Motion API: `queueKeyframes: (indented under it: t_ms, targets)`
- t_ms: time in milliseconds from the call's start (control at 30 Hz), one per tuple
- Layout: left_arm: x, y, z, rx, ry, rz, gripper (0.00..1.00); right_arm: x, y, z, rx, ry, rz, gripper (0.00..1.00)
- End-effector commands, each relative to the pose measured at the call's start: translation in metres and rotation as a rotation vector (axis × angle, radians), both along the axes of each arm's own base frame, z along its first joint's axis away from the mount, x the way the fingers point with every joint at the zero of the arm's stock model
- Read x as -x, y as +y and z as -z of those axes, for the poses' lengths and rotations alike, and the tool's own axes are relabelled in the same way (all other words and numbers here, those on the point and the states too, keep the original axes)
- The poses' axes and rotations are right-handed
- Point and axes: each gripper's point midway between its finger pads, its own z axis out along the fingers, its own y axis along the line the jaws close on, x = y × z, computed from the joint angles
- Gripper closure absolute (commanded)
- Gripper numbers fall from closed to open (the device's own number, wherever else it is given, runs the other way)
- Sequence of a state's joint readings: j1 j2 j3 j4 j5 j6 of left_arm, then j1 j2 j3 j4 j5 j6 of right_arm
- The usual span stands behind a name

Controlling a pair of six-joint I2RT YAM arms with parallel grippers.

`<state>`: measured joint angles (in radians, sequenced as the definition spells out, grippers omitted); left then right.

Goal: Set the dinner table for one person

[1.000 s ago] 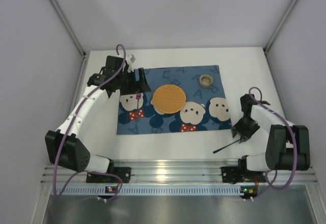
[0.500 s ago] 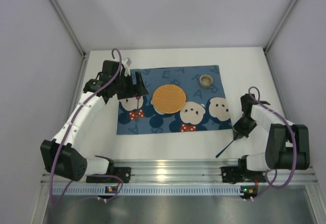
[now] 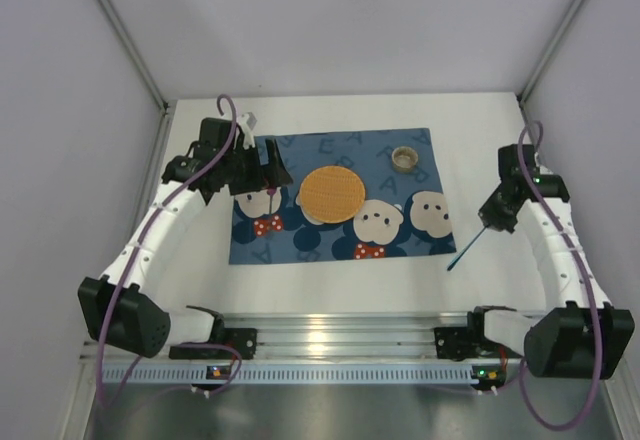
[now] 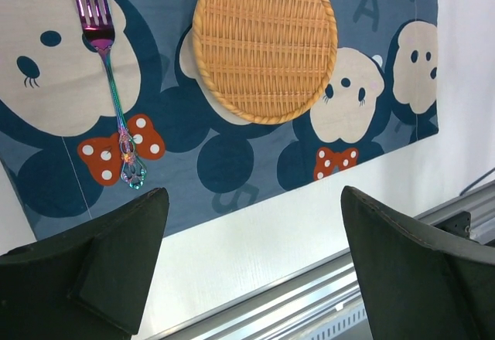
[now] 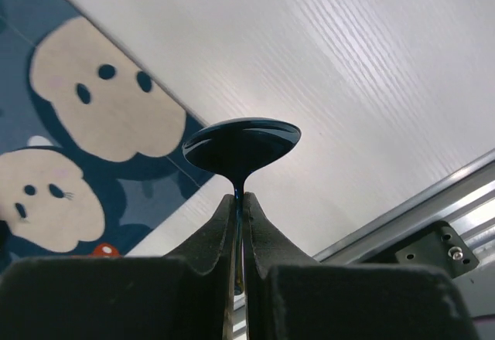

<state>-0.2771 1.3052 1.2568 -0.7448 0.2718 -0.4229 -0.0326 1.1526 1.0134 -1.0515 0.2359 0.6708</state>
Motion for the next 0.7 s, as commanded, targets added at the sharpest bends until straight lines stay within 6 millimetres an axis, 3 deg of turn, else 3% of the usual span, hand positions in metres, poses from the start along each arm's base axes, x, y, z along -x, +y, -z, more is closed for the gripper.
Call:
queueKeyframes:
  t_ms: [0, 67, 100, 167, 200, 267, 333, 433, 467, 667]
  targets:
    - [-0.012, -0.007, -0.031, 0.054, -0.086, 0.000, 0.02, -0.018, -0.002, -0.049, 0.040, -0.093, -0.048, 1.00]
    - [-0.016, -0.010, -0.036, 0.063, -0.089, 0.006, 0.02, -0.038, 0.011, -0.069, 0.069, -0.124, -0.128, 1.00]
    - [-0.017, -0.011, -0.037, 0.065, -0.086, 0.007, 0.02, -0.055, 0.016, -0.103, 0.103, -0.205, -0.163, 1.00]
    - [-0.020, -0.013, -0.040, 0.073, -0.087, 0.015, 0.02, -0.085, 0.044, -0.140, 0.155, -0.278, -0.277, 1.00]
    - [-0.021, -0.014, -0.042, 0.078, -0.088, 0.015, 0.02, -0.094, 0.056, -0.148, 0.170, -0.288, -0.344, 1.00]
    - [-0.023, -0.017, -0.043, 0.088, -0.084, 0.022, 0.02, -0.119, 0.098, -0.158, 0.162, -0.302, -0.481, 1.00]
    - [-0.022, -0.018, -0.047, 0.097, -0.082, 0.022, 0.02, -0.127, 0.131, -0.148, 0.132, -0.265, -0.593, 1.00]
    - [-0.019, -0.015, -0.051, 0.095, -0.092, 0.014, 0.02, -0.138, 0.169, -0.110, 0.025, -0.170, -0.680, 1.00]
    - [-0.015, -0.014, -0.055, 0.095, -0.100, 0.008, 0.02, -0.139, 0.176, -0.087, 0.009, -0.112, -0.695, 1.00]
    - [0.005, -0.007, -0.059, 0.108, -0.101, -0.012, 0.02, -0.136, 0.215, -0.022, 0.018, 0.026, -0.830, 1.00]
